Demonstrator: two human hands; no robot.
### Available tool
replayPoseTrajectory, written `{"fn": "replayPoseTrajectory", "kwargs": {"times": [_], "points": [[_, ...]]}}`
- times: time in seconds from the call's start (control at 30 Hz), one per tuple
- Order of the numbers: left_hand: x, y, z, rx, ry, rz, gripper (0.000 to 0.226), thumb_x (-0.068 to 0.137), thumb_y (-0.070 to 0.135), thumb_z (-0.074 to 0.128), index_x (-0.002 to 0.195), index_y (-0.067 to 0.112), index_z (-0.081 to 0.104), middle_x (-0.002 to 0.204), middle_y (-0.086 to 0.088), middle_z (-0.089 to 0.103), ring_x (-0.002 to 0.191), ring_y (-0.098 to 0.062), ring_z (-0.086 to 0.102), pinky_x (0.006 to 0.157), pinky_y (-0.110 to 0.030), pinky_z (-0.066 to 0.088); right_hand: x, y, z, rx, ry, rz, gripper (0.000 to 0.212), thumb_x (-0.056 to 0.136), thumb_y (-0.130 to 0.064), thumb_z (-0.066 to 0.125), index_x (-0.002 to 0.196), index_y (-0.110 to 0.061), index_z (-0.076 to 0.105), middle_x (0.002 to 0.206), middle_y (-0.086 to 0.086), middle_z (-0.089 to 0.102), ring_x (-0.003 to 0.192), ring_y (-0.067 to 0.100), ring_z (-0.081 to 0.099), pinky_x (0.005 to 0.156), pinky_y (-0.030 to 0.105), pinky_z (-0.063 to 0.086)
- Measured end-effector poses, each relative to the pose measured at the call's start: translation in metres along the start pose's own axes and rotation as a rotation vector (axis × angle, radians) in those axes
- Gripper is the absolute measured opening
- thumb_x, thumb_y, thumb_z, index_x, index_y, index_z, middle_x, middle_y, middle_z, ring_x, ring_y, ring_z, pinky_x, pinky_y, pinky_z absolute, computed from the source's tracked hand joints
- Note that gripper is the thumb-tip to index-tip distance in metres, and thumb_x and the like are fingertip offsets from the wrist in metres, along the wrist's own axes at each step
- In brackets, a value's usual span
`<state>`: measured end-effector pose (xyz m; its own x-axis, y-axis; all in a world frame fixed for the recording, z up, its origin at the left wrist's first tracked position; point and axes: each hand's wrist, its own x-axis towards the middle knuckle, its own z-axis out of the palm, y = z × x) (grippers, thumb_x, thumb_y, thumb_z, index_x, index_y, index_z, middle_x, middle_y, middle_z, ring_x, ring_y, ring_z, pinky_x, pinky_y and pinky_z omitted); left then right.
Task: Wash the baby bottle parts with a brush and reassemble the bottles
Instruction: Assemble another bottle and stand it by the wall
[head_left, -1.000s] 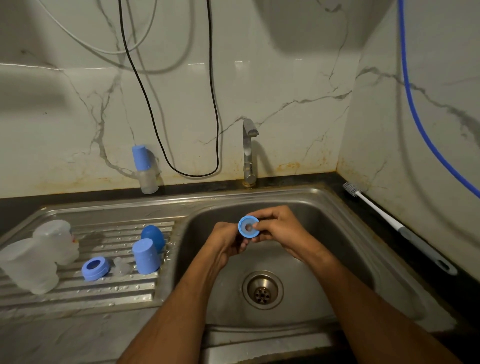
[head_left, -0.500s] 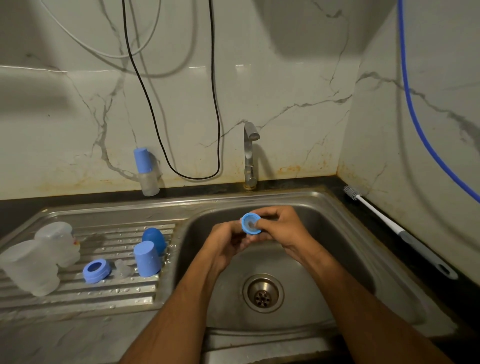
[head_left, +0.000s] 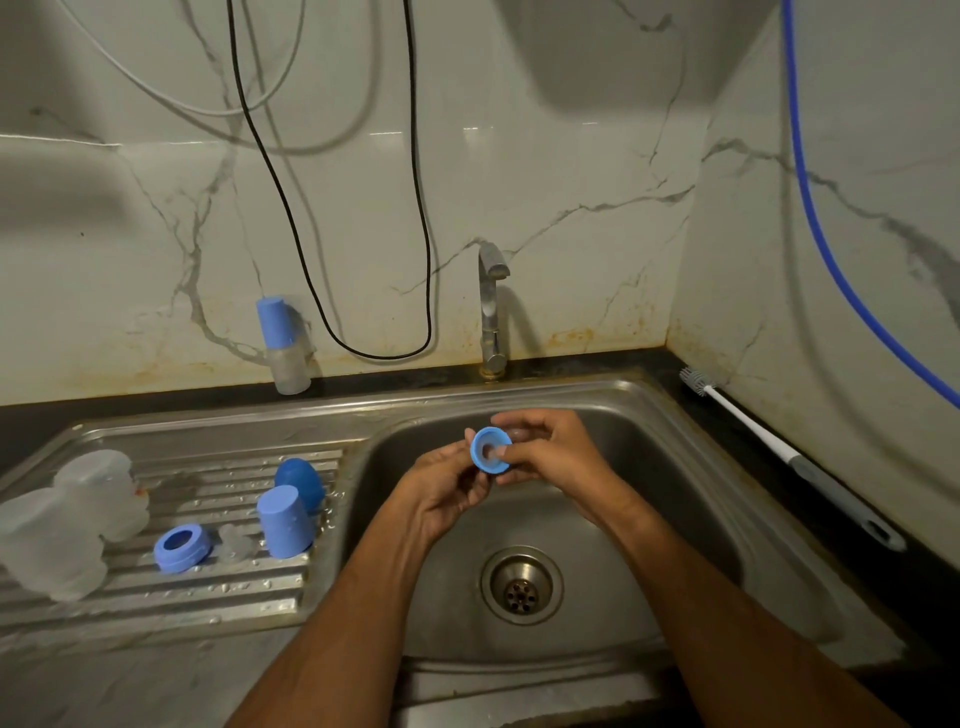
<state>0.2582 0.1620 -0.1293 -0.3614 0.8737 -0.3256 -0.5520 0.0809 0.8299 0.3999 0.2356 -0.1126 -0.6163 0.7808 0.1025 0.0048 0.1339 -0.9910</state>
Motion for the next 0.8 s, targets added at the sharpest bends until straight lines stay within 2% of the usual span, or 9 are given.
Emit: {"fn": "replayPoseTrajectory", "kwargs": {"times": [0.1, 0.2, 0.3, 0.4, 0.5, 0.6, 0.67, 0.73, 0.8], "points": [[0.002, 0.0, 0.002, 0.046, 0.031, 0.002, 0.023, 0.094, 0.026, 0.068, 0.093, 0.004, 0.075, 0.081, -0.013, 0.074, 0.071, -0.018, 0.067, 0.056, -0.022, 0.055, 0.0, 0.002, 0.004, -0.057, -0.039, -0.036, 0.03, 0.087, 0.002, 0.073, 0.116, -0.003, 0.073, 0.104, 0.012, 0.076, 0.086, 0.023, 0.076, 0.068, 0.028, 0.062], [0.002, 0.0, 0.005, 0.091, 0.063, 0.009, 0.029, 0.095, 0.032, 0.065, 0.089, 0.005, 0.073, 0.075, -0.012, 0.072, 0.065, -0.018, 0.064, 0.051, -0.02, 0.052, 0.002, 0.004, 0.005, -0.136, 0.006, -0.094, 0.029, 0.086, 0.003, 0.074, 0.115, -0.001, 0.074, 0.101, 0.011, 0.075, 0.082, 0.024, 0.076, 0.068, 0.031, 0.063], [0.001, 0.0, 0.009, 0.088, 0.076, 0.002, 0.031, 0.099, 0.032, 0.061, 0.087, 0.004, 0.07, 0.073, -0.013, 0.068, 0.059, -0.017, 0.061, 0.047, -0.018, 0.048, 0.002, 0.003, 0.005, -0.206, 0.038, -0.155, 0.028, 0.085, 0.002, 0.075, 0.113, -0.002, 0.075, 0.096, 0.006, 0.075, 0.078, 0.025, 0.075, 0.068, 0.032, 0.064], [-0.001, 0.004, 0.011, 0.118, 0.073, -0.01, 0.032, 0.099, 0.03, 0.061, 0.084, 0.003, 0.068, 0.066, -0.012, 0.068, 0.051, -0.015, 0.061, 0.044, -0.018, 0.047, -0.001, 0.002, 0.006, -0.226, 0.044, -0.202, 0.027, 0.082, 0.007, 0.076, 0.109, 0.0, 0.076, 0.096, 0.01, 0.074, 0.075, 0.026, 0.075, 0.066, 0.034, 0.064], [-0.001, 0.005, 0.012, 0.168, 0.091, -0.012, 0.03, 0.096, 0.029, 0.065, 0.083, 0.002, 0.07, 0.065, -0.011, 0.068, 0.05, -0.015, 0.06, 0.044, -0.018, 0.045, 0.0, 0.002, 0.007, -0.215, 0.061, -0.165, 0.026, 0.081, 0.009, 0.076, 0.106, 0.001, 0.076, 0.097, 0.014, 0.074, 0.072, 0.023, 0.076, 0.062, 0.03, 0.063], [0.0, 0.004, 0.008, 0.256, 0.105, -0.027, 0.023, 0.094, 0.022, 0.069, 0.086, 0.001, 0.071, 0.065, -0.01, 0.064, 0.048, -0.012, 0.053, 0.044, -0.019, 0.044, 0.0, 0.0, 0.007, -0.202, 0.093, -0.1, 0.023, 0.085, -0.001, 0.077, 0.107, -0.004, 0.075, 0.097, 0.012, 0.075, 0.074, 0.021, 0.076, 0.063, 0.033, 0.064], [0.002, 0.004, 0.006, 0.31, 0.116, -0.033, 0.027, 0.094, 0.027, 0.069, 0.086, 0.001, 0.07, 0.062, -0.009, 0.058, 0.047, -0.011, 0.048, 0.046, -0.02, 0.041, 0.0, 0.001, 0.004, -0.251, 0.063, -0.125, 0.026, 0.086, -0.003, 0.077, 0.112, -0.008, 0.075, 0.097, 0.005, 0.074, 0.079, 0.018, 0.075, 0.064, 0.028, 0.062], [0.003, 0.004, 0.007, 0.329, 0.138, -0.005, 0.041, 0.092, 0.042, 0.069, 0.089, 0.001, 0.072, 0.064, -0.009, 0.061, 0.05, -0.012, 0.052, 0.051, -0.023, 0.045, 0.0, 0.002, 0.004, -0.256, 0.016, -0.135, 0.029, 0.087, -0.004, 0.075, 0.116, -0.01, 0.074, 0.1, 0.004, 0.074, 0.081, 0.019, 0.075, 0.065, 0.027, 0.062], [0.004, 0.001, 0.007, 0.241, 0.1, 0.007, 0.051, 0.093, 0.05, 0.064, 0.1, 0.0, 0.073, 0.081, -0.013, 0.074, 0.068, -0.018, 0.067, 0.072, -0.03, 0.057, 0.002, 0.003, 0.003, -0.224, 0.028, -0.135, 0.029, 0.088, -0.004, 0.075, 0.117, -0.007, 0.073, 0.103, 0.01, 0.075, 0.079, 0.02, 0.076, 0.065, 0.028, 0.062]]}}
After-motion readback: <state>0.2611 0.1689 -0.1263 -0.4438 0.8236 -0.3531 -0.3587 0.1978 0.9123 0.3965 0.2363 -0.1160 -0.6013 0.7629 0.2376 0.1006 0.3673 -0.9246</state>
